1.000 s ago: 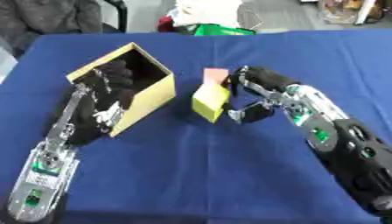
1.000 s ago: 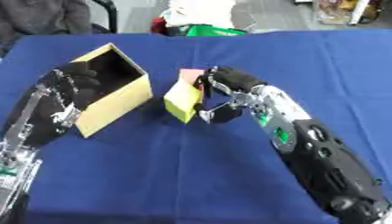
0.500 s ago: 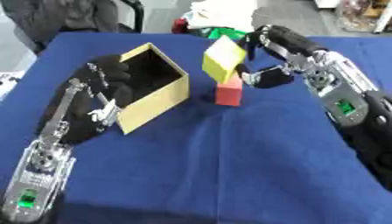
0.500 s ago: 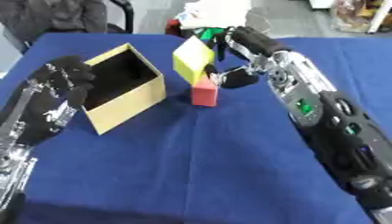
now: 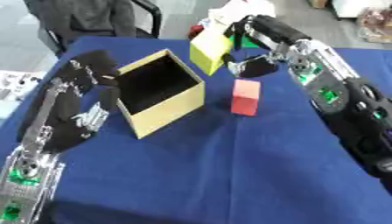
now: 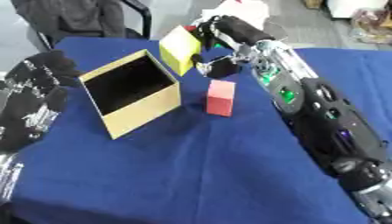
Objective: Pick up objects on the table and place them in the box.
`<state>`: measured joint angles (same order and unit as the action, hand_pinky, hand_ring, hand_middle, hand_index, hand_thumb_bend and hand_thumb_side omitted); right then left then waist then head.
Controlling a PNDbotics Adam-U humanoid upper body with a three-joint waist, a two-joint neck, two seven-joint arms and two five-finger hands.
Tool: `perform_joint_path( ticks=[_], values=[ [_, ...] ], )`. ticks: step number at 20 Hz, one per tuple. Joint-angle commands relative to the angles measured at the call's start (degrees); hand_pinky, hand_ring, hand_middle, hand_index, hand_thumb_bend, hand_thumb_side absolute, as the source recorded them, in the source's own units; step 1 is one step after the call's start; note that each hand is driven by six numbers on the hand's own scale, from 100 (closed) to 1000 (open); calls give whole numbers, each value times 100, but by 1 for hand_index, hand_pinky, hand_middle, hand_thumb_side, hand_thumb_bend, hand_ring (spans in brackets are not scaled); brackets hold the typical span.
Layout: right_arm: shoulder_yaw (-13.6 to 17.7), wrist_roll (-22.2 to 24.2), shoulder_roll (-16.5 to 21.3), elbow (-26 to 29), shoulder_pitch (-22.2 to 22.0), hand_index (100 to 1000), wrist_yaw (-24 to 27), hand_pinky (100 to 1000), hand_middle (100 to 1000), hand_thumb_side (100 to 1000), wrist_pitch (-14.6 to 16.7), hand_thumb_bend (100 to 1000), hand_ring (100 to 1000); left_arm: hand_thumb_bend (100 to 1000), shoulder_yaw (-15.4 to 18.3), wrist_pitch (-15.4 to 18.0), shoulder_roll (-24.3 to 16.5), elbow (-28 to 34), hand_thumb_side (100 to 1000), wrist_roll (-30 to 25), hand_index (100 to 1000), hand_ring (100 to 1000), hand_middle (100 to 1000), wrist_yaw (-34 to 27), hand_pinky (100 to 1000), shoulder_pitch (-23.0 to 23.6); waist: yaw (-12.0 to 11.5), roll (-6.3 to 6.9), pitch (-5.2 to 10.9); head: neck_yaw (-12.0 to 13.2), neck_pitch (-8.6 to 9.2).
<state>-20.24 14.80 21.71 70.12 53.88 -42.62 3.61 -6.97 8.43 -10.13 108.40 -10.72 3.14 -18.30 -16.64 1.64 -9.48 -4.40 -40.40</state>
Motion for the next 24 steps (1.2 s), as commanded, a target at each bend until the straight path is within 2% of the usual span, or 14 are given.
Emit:
perform_joint_path(
  ticks=[1,6,8,9,10,11,13,15,19,24],
  values=[
    [167,-105,-40,-301,239,559,-198,738,471,286,-4,100,710,385,-81,8,21,147,471,-102,855,721,704,-73,689,-147,-110,15,47,-203,107],
    [224,-169,-239,-847,382,591,-475,742,499,323,141,100,721,385,-190,0,74,180,474,-234,856,721,704,-162,689,-252,-362,49,-31,-420,153],
    [205,-99,-312,-983,396,658,-594,751,549,388,234,148,739,385,-215,-2,88,188,475,-269,856,721,704,-185,689,-274,-416,58,-56,-456,170],
    [193,-38,-346,-1029,399,738,-647,756,601,435,288,220,752,385,-221,-4,94,191,475,-280,856,721,704,-194,689,-282,-429,62,-64,-462,174],
    [188,15,-371,-1054,402,743,-692,757,606,436,335,224,753,385,-224,-6,98,192,475,-288,856,721,704,-200,689,-288,-436,65,-70,-466,176],
    [176,77,-390,-1069,402,817,-733,767,674,456,383,273,776,387,-228,-6,101,194,476,-295,856,721,704,-205,689,-294,-437,66,-75,-464,180],
    [163,235,-408,-1069,405,886,-813,778,737,483,479,332,798,388,-234,-3,104,199,476,-313,856,721,704,-212,689,-299,-433,65,-78,-459,179],
    [179,357,-406,-1040,409,921,-835,785,772,499,535,358,811,388,-232,-3,105,199,476,-320,856,722,704,-216,689,-298,-412,64,-75,-448,179],
    [197,538,-340,-871,414,932,-726,793,793,517,576,366,822,389,-222,-2,96,195,476,-323,856,722,705,-213,689,-279,-315,54,-45,-422,171],
    [129,924,-92,-397,359,950,-332,804,818,536,585,392,838,391,-171,-1,36,177,477,-306,856,722,705,-173,690,-183,-11,26,59,-243,140]
  ],
)
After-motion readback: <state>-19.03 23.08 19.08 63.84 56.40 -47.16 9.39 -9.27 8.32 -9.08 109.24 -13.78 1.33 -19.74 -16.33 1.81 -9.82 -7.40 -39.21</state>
